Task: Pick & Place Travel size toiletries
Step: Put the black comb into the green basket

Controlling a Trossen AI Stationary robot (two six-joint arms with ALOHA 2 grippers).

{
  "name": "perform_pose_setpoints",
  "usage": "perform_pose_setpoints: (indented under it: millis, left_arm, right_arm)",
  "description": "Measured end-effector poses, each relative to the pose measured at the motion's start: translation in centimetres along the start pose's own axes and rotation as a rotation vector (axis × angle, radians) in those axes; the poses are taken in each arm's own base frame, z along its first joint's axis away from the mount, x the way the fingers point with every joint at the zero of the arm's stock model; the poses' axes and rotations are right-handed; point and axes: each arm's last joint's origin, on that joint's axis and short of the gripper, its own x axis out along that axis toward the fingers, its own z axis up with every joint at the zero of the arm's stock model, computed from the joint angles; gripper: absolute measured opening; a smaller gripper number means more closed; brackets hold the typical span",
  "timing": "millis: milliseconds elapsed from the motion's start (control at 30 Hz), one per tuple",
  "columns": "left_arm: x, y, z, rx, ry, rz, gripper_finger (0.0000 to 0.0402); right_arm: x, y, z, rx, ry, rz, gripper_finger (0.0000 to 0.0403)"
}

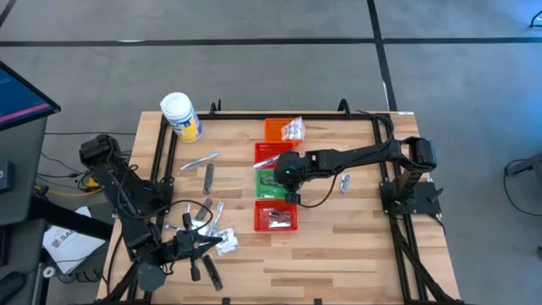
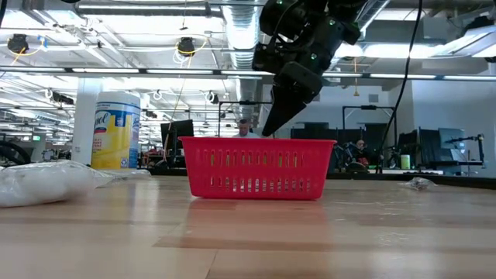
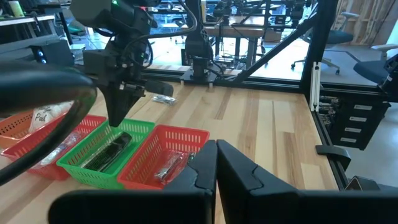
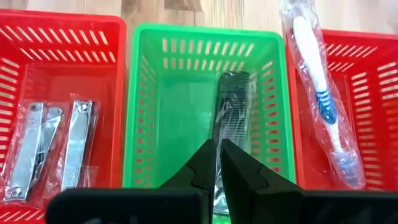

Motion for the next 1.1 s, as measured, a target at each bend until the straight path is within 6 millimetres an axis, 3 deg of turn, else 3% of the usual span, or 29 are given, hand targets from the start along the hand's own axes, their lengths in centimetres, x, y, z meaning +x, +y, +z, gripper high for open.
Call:
perform_pose_setpoints:
  millis: [233, 633, 1100]
  left_arm:
    - [0.1, 0.0, 0.0, 0.000, 0.000, 0.004, 0.0000]
    - [0.2, 0.1, 0.0, -0.001, 0.000, 0.008, 0.0000]
    - [2.4, 0.8, 0.3, -0.019, 0.027, 0.054, 0.0000]
  right_arm:
    - [-0.7, 0.6, 1.1, -0.035, -0.038, 0.007, 0.0021]
    - [-2.2, 3.6, 3.3, -0.161, -0.129, 0.045, 0.0017]
    - [-2.8, 7.1, 3.2, -0.226, -0.126, 0.099, 0.0016]
